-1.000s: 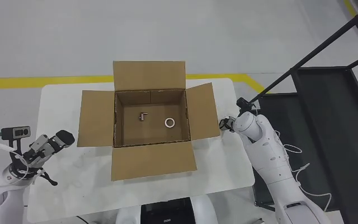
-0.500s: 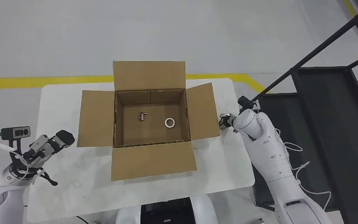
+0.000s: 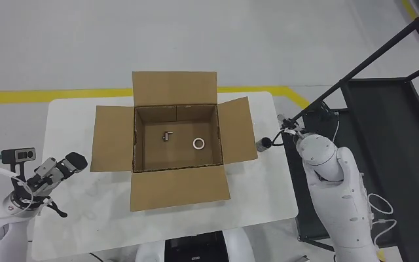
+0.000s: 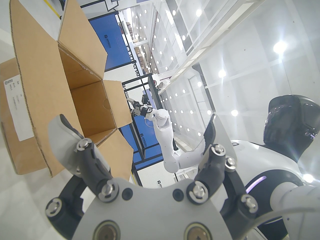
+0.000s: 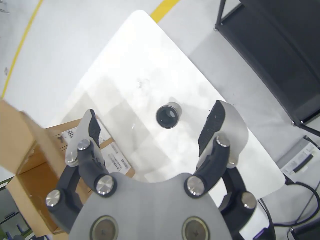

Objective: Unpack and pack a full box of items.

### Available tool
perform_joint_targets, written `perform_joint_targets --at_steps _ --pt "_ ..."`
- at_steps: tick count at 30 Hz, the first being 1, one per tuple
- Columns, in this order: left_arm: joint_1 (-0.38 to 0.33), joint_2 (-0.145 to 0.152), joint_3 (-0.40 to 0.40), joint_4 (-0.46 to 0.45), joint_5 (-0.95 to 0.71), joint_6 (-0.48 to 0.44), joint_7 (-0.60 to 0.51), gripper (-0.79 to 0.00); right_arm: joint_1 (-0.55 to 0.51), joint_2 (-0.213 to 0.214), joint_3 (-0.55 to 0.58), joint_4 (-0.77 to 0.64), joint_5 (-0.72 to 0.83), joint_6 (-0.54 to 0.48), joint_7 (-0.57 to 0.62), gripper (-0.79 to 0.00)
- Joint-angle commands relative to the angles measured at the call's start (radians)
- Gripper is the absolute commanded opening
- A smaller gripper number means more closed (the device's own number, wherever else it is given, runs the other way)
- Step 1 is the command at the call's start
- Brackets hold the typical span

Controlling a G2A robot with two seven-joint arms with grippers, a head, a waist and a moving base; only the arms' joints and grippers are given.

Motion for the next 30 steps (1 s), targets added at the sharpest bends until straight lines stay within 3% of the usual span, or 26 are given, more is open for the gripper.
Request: perform_joint_targets --at_steps 1,9,16,20,27,30 --pt "0.0 0.0 0.0 0.0 0.0 0.0 0.0 0.0 -0.018 -0.001 0.011 -0.061 0.058 -0.09 -0.004 0.0" --pt "0.0 0.0 0.0 0.0 0.0 0.0 0.0 0.0 -0.036 0.003 -0.006 -0.187 0.231 -0.503 0.017 0.0" --pt "0.0 0.0 0.0 0.0 0.0 0.0 0.0 0.0 0.062 0.013 -0.118 -0.206 0.214 -0.676 0.156 0.0" --pt "0.0 0.0 0.0 0.0 0.0 0.0 0.0 0.0 0.177 0.013 -0.261 -0.169 0.121 -0.673 0.259 0.0" --pt "0.0 0.0 0.0 0.0 0.0 0.0 0.0 0.0 0.428 -0.021 -0.566 -0.011 -0.068 -0.522 0.346 0.0" --pt "0.0 0.0 0.0 0.0 0.0 0.0 0.0 0.0 0.451 -0.025 -0.588 0.009 -0.081 -0.506 0.352 0.0"
